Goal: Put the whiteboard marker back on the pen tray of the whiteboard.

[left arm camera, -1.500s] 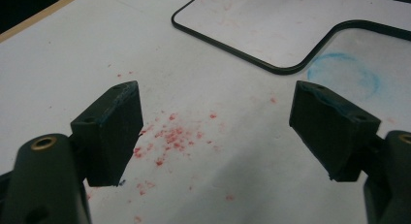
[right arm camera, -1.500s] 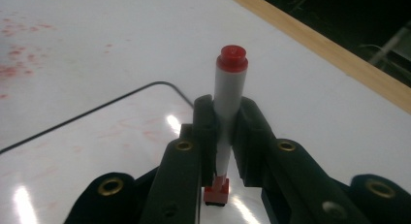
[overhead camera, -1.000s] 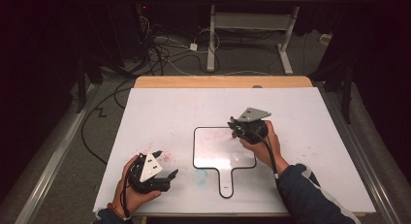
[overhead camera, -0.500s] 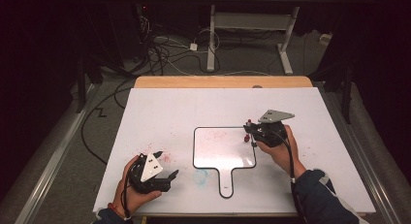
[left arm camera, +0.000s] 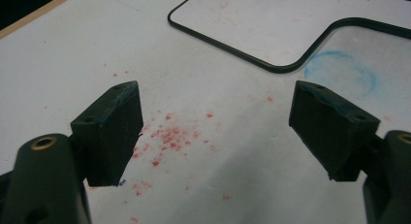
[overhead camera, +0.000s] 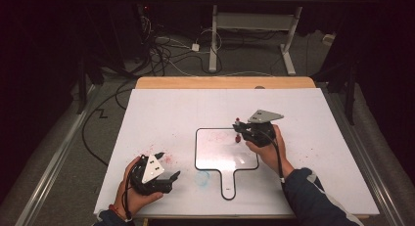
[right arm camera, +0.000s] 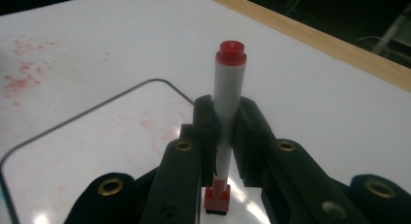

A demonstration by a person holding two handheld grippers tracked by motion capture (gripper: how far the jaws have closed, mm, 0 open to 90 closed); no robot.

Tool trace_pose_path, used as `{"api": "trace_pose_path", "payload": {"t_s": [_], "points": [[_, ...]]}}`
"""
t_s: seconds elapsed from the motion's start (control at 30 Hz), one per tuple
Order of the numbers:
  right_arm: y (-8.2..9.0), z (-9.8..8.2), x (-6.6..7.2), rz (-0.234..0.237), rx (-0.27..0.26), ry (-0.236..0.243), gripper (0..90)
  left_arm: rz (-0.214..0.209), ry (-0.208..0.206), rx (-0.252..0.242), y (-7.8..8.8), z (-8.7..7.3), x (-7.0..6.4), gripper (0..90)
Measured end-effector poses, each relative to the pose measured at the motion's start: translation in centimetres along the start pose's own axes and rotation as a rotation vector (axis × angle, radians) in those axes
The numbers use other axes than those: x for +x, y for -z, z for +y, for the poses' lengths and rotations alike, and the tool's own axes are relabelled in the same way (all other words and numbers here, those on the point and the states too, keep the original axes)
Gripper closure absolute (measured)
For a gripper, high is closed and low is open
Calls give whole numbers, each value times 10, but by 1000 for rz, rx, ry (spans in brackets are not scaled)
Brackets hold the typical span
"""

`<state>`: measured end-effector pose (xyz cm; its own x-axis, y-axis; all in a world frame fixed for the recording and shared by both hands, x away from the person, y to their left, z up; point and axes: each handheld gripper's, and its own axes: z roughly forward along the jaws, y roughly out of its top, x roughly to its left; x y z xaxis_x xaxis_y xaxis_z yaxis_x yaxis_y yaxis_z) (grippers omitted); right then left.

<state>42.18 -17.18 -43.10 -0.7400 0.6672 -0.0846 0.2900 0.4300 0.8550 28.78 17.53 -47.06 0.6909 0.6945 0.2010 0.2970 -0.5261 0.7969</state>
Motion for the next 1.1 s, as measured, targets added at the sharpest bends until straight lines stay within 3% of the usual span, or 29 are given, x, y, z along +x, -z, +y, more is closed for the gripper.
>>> {"api": "trace_pose_path", "payload": {"t_s": [0.13,0.3,0.47,0.6,0.7,0.77,0.9,1.1], "points": [[-16,9,16,49,-10,22,814,1,1,-5,1,0,0,191],[-30,16,23,52,-17,53,814,-4,13,-5,2,-1,1,191],[-26,15,10,-100,22,107,814,-6,15,-8,3,-1,0,190],[-19,9,-8,-172,21,67,814,-7,10,-6,2,0,0,191],[-18,6,-14,-174,-7,21,814,-2,1,-11,2,1,0,191],[-21,6,-12,-154,-26,1,814,-10,7,-5,1,1,-1,191],[-30,9,3,-56,-57,-56,814,-7,-4,-8,0,1,0,191],[-46,21,40,60,-51,-35,814,-10,12,-10,2,0,0,191]]}}
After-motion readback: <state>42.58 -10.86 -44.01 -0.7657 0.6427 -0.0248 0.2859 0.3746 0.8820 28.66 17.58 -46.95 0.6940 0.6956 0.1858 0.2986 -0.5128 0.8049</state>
